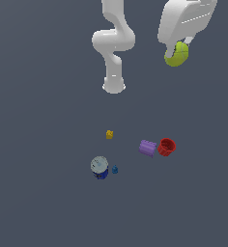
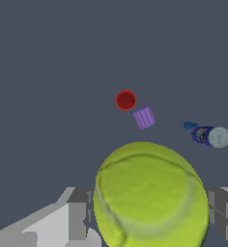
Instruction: Pick up a designated object from a clutter of objects.
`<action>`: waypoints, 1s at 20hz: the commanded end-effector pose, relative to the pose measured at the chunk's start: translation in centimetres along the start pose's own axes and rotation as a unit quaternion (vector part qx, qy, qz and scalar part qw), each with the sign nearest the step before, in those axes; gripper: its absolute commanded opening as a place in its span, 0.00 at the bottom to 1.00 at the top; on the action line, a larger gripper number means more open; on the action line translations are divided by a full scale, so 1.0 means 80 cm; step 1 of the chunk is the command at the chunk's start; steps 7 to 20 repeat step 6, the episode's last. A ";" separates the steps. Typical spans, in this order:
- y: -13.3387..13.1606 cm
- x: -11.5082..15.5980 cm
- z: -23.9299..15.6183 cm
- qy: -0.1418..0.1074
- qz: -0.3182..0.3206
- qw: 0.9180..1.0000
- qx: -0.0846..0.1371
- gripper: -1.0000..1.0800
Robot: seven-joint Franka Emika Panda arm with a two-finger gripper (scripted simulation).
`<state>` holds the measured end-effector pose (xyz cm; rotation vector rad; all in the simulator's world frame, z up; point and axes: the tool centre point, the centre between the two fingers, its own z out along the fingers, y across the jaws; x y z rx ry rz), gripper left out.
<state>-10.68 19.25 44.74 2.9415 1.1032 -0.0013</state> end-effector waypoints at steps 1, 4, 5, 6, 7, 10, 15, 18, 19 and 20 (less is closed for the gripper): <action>0.000 0.001 -0.004 0.000 0.000 1.000 0.000 0.00; 0.000 0.001 -0.002 0.000 0.000 1.000 0.000 0.00; 0.000 0.001 -0.002 0.000 0.000 1.000 0.000 0.00; 0.000 0.001 -0.001 0.000 0.000 1.000 0.000 0.00; 0.000 0.001 -0.001 0.000 0.000 1.000 0.000 0.00; 0.000 0.001 -0.001 0.000 0.000 1.000 0.000 0.00; 0.000 0.001 -0.001 0.000 0.000 1.000 0.000 0.00; 0.000 0.001 -0.001 0.000 0.000 1.000 0.000 0.00; 0.000 0.001 -0.001 0.000 0.000 1.000 0.000 0.00; 0.000 0.001 -0.001 0.000 0.000 1.000 0.000 0.00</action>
